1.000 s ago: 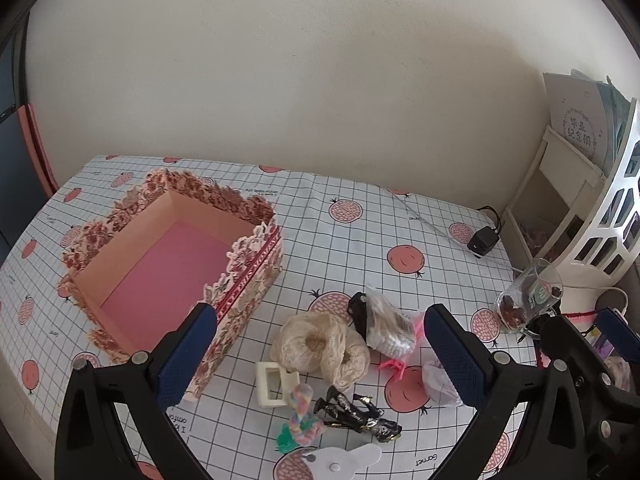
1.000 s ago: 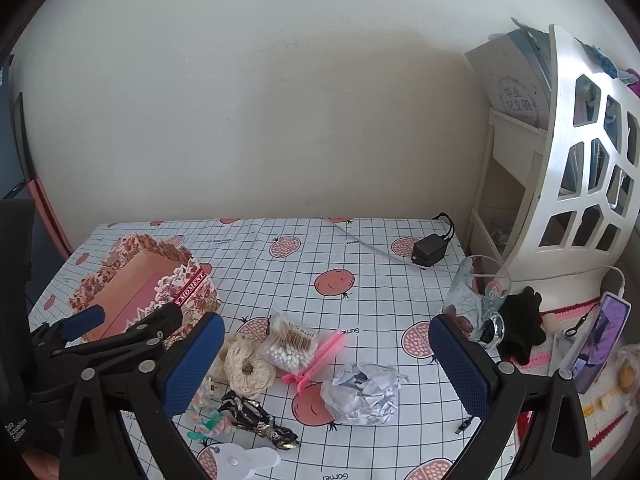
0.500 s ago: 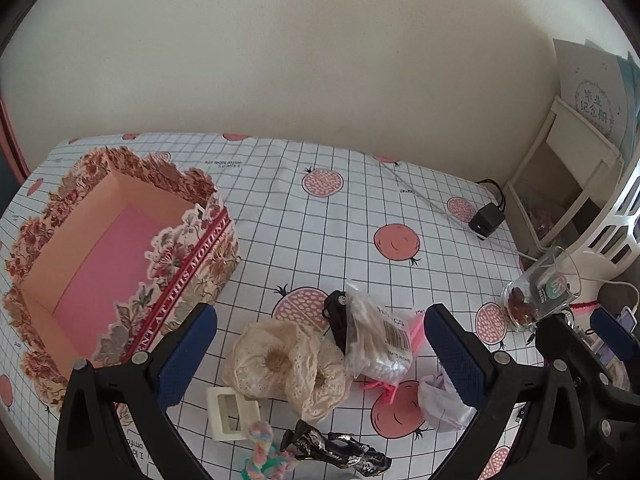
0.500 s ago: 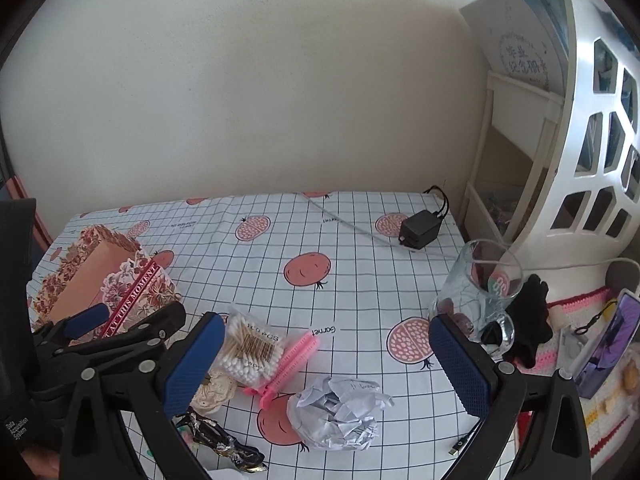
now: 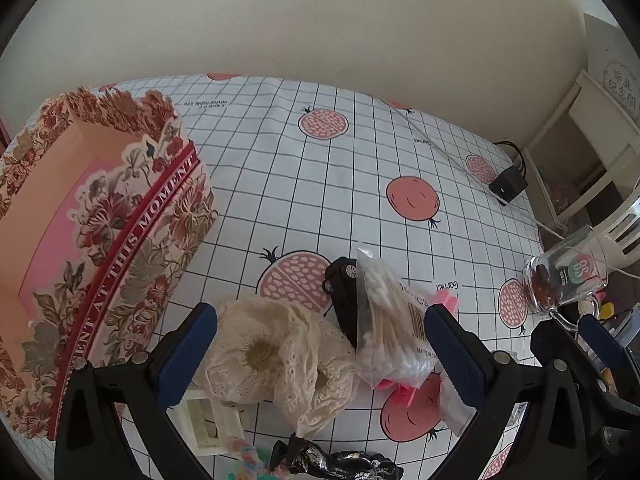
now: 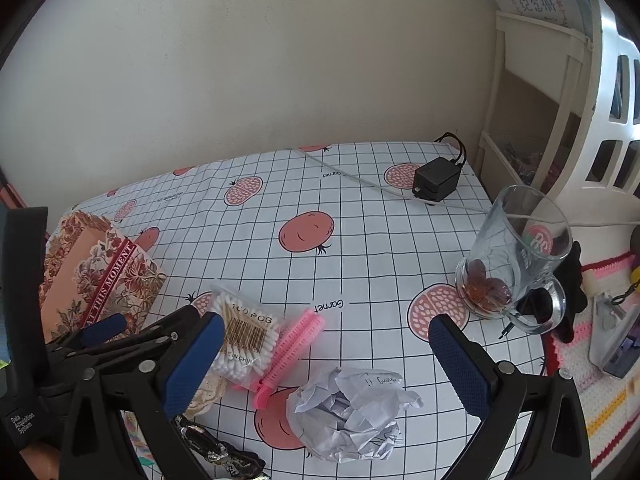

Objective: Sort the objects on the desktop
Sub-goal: 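Move both tools toward the lace scrunchie and crumpled paper, then grasp the cream lace scrunchie with left tool while right tool grasps crumpled paper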

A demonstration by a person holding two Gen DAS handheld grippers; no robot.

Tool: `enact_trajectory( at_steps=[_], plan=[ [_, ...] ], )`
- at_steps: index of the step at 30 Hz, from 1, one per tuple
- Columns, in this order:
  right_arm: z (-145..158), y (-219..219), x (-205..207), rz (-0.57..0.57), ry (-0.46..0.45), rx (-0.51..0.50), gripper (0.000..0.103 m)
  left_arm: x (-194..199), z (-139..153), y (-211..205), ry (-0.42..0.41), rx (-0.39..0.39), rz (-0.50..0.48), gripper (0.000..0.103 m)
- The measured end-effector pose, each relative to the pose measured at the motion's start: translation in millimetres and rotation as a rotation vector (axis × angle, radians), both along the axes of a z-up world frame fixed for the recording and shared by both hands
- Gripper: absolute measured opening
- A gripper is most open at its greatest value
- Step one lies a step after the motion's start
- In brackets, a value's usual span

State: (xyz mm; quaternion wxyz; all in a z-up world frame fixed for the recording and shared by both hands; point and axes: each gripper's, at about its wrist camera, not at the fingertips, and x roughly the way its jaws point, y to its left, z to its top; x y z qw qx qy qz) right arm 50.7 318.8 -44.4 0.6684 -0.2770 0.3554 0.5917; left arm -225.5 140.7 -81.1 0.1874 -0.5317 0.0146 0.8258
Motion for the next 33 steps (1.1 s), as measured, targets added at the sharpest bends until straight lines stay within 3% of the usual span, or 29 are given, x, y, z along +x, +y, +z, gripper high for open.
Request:
enact_trajectory(
  at_steps=[14,25,33],
  plan=[
    [-46,3,18,-0.085,0.02,-0.15,0.103,-9,-35,-23,-0.109,-0.054,0.101,0.103],
    [-75,-1,27,-0.147,0.051,-0.252,0.103,-6,-49,-24,-0.134,-0.111,0.11,0.1],
    [-87,-3,33,-0.18,0.084,-0.271,0.098,-1,-49,-20,-0.123,-0.142,0.094,0.097]
  ],
)
